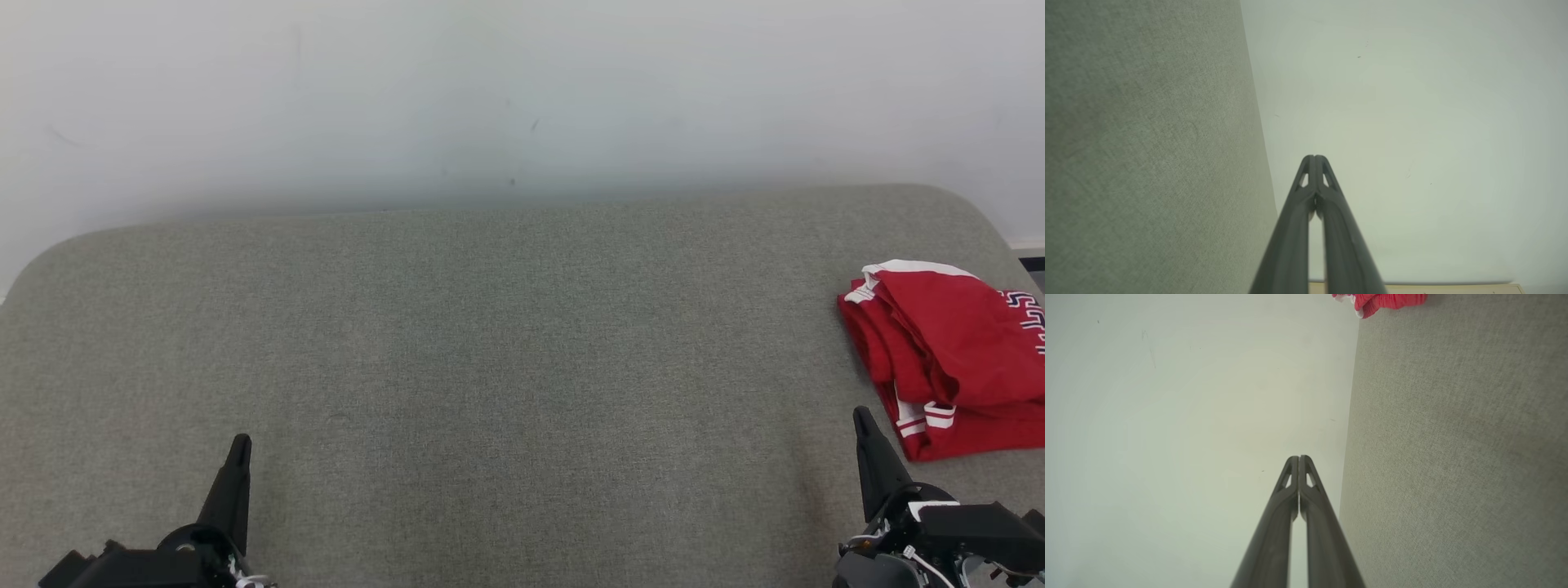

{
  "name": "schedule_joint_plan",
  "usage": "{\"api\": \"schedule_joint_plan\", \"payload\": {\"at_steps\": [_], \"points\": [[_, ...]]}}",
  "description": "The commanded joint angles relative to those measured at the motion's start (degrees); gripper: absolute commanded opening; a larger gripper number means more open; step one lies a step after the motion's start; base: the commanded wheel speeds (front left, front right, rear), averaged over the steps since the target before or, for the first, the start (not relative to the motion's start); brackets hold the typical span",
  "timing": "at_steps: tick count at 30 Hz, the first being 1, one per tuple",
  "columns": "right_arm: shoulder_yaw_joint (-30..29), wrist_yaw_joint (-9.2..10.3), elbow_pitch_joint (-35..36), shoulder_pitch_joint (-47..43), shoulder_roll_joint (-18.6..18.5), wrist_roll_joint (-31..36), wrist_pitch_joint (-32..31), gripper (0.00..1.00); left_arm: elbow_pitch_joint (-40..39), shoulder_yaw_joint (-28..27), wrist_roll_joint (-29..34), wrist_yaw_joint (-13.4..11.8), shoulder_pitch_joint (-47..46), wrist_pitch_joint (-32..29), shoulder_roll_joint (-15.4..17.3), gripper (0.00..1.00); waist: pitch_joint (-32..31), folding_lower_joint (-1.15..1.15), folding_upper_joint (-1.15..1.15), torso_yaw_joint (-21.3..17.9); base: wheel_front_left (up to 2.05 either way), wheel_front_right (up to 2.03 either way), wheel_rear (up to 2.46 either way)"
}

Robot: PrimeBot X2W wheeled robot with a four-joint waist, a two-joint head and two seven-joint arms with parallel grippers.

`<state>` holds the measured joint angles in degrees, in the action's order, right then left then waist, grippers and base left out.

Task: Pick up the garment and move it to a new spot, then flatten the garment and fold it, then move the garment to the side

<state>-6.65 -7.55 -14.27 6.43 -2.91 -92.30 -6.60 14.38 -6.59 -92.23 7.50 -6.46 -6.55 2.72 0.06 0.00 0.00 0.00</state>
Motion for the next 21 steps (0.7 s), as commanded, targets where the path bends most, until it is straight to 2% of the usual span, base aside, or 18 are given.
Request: {"api": "schedule_joint_plan", "payload": {"at_steps": [1,21], "points": [[-0.08,0.12,0.12,0.19,0.11,-0.08,-0.13,0.00,-0.16,-0.02,-0.25,0.00,-0.27,-0.25,0.30,0.00,0.00,0.00,0.00,0.00,0.00,0.00,0.00],[-0.06,0.12,0.12,0.19,0.11,-0.06,-0.12,0.00,-0.16,-0.03,-0.26,0.00,-0.27,-0.24,0.30,0.00,0.00,0.00,0.00,0.00,0.00,0.00,0.00]]}}
